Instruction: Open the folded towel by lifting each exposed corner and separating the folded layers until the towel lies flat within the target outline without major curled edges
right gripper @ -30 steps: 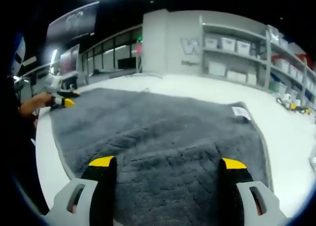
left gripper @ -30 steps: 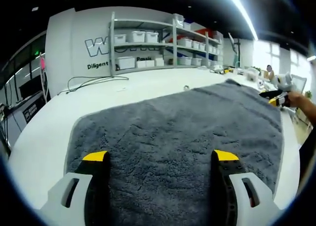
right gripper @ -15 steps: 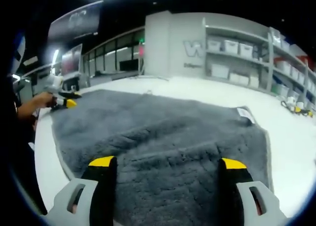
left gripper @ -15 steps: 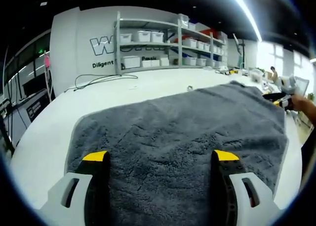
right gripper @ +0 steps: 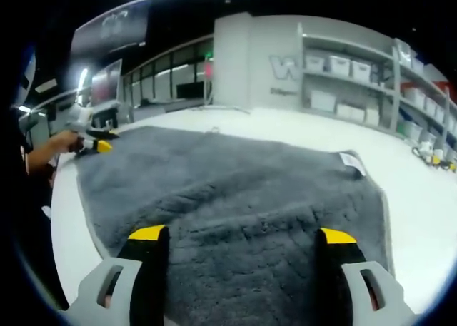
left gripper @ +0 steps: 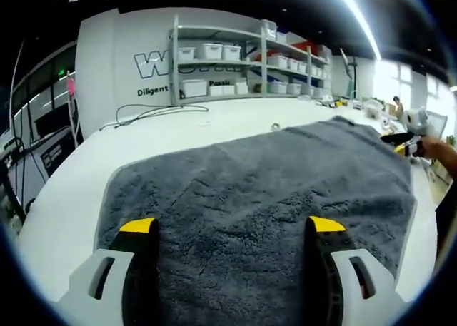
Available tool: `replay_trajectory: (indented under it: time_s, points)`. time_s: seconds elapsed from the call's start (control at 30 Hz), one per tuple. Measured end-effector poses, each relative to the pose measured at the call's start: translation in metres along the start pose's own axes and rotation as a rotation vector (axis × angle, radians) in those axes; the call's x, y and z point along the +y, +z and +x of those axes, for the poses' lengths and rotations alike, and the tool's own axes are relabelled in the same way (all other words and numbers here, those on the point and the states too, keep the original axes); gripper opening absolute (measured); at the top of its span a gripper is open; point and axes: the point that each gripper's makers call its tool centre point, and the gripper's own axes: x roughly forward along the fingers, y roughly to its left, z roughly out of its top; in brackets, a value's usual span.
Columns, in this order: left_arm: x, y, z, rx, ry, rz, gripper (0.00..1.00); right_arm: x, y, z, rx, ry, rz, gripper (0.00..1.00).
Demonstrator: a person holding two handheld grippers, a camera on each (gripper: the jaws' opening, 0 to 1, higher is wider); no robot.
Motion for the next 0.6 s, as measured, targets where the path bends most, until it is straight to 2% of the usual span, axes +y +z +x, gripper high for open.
replay_trajectory:
  time_s: [0.37, 0.6]
  points:
    - [0.002, 0.0, 0.0, -0.004, -0.049, 0.021, 0.85, 0.004, -0.003, -0.01, 0.003, 0.006, 0.003, 0.86]
    - [0.002, 0.0, -0.002, -0.001, -0.058, 0.03, 0.86, 0.007, -0.007, -0.017, 0.009, 0.003, 0.006, 0.86]
